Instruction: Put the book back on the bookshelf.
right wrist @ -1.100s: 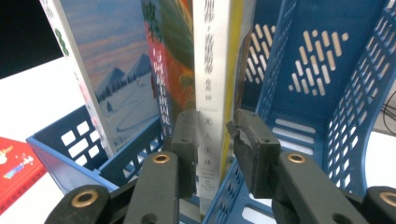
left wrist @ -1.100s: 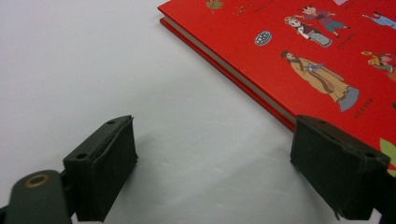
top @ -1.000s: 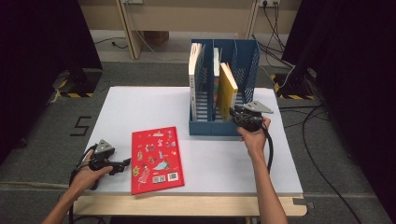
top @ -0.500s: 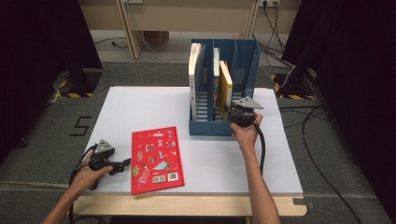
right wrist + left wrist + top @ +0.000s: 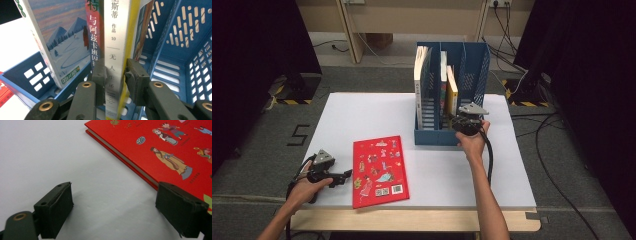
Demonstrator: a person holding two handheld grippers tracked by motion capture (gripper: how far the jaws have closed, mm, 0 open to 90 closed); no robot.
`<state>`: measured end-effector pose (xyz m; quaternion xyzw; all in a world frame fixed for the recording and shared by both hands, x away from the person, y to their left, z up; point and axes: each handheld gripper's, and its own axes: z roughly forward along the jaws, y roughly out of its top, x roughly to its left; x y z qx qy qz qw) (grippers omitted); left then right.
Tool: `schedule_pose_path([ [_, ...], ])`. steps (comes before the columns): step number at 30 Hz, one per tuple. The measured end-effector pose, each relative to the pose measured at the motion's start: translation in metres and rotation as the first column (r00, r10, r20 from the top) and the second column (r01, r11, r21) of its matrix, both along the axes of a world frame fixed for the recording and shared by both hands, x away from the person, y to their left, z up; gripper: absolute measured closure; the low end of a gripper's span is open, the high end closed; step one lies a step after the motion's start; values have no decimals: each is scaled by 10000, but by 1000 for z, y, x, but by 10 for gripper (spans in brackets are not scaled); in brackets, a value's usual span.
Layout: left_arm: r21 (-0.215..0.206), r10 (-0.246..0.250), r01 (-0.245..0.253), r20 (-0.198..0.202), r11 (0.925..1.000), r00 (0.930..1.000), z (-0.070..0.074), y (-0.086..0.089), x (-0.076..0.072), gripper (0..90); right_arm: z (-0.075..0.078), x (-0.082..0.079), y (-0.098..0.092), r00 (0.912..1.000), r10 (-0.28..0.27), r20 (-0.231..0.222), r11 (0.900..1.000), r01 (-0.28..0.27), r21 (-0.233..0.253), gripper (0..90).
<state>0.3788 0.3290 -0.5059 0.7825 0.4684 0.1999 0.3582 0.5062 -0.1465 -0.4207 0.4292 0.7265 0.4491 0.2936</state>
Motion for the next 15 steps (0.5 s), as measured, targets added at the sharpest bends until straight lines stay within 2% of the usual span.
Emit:
schedule_pose_path([
  [7, 0, -1, 1, -2, 10000, 10000, 0, 0, 0, 130, 0, 2, 4, 9998, -112, 184, 9997, 107, 238, 706],
  [10, -25, 5, -5, 1, 10000, 10000, 0, 0, 0, 130, -1, 1, 6, 9999, -77, -132, 9996, 81, 288, 674],
  [12, -7, -5, 5, -9, 10000, 10000, 0, 0, 0, 130, -1, 0, 8, 9992, -264, -309, 9988, 277, 402, 653],
  [15, -30, 7, -7, 0, 10000, 10000, 0, 0, 0, 130, 1, 3, 12, 9992, -389, -81, 9992, 390, 6, 645],
])
